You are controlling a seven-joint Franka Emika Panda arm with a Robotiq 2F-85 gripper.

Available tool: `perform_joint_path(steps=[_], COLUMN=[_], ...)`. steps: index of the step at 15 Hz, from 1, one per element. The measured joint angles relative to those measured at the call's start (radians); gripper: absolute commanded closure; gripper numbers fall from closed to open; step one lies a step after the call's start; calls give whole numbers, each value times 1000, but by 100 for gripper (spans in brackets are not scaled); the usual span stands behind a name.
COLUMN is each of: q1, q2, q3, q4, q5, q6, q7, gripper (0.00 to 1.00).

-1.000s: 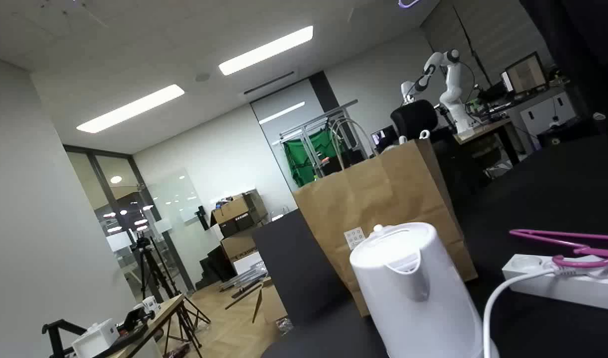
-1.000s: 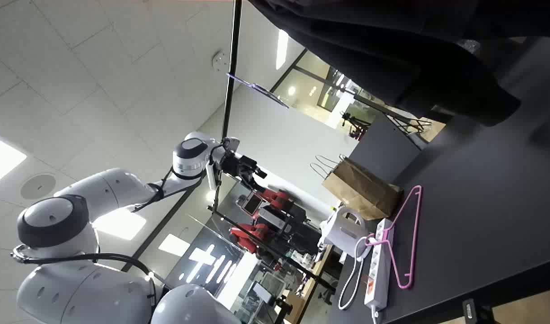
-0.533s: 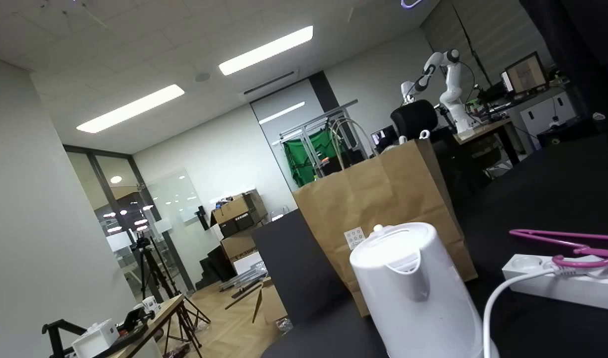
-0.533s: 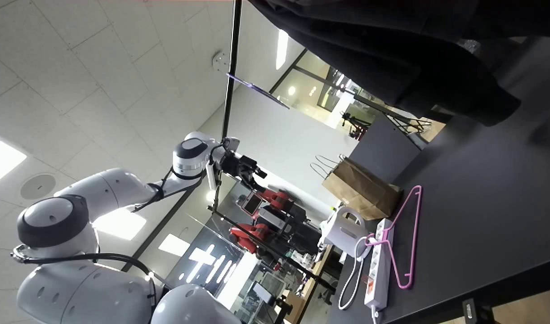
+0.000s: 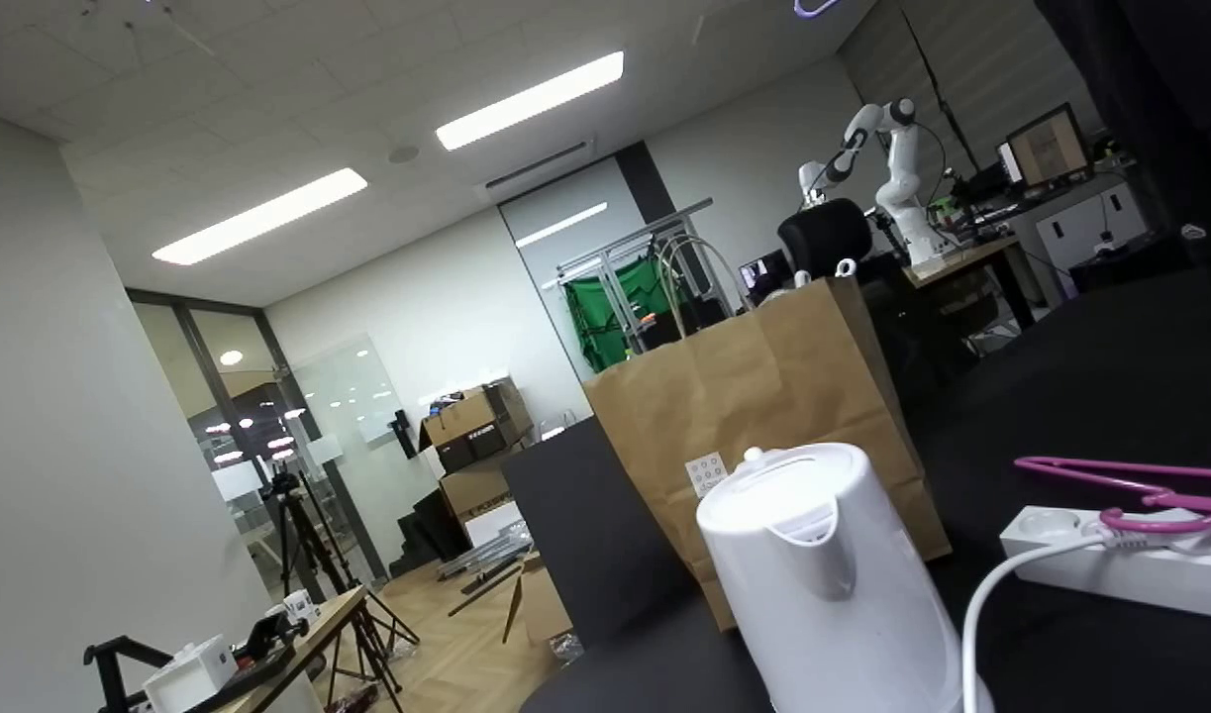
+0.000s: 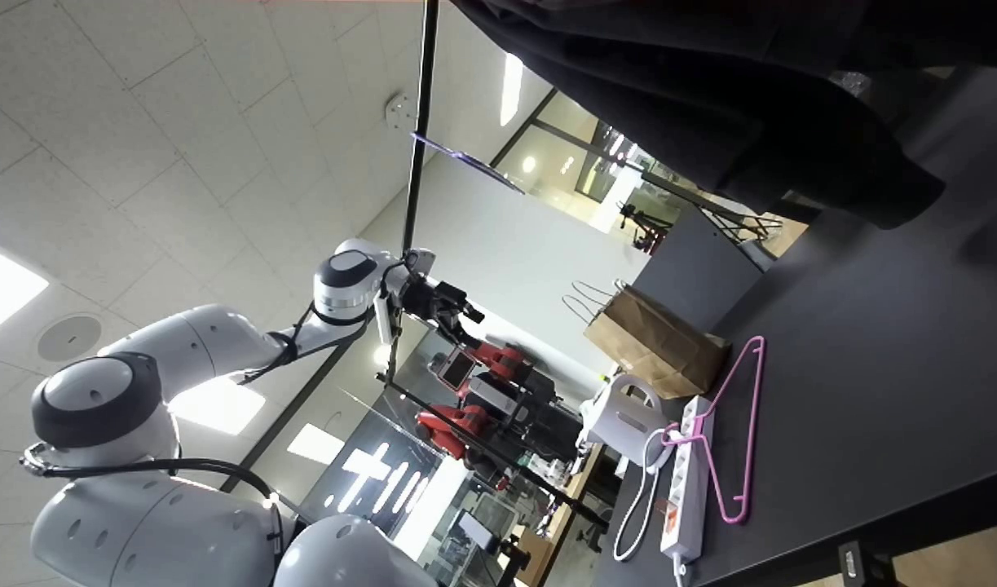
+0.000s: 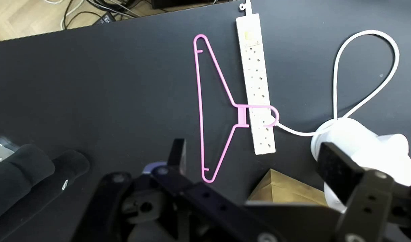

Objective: Pick up the clothing hanger from the table and hang it on the metallic object

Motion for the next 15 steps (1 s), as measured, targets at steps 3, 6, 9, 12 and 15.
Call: perform_joint_path(steps=[3, 6, 9, 12, 15], q1=[15, 19, 18, 10, 11], q2=[13, 23, 30, 70, 84], q3=[-34, -102, -175, -210, -209], q4=[-55, -173, -307, -389, -390], q5=[19, 39, 43, 41, 41], q6=[33, 144, 204, 191, 191], q7=[-134, -373, -588, -632, -634], gripper=[0, 0, 0, 0, 0])
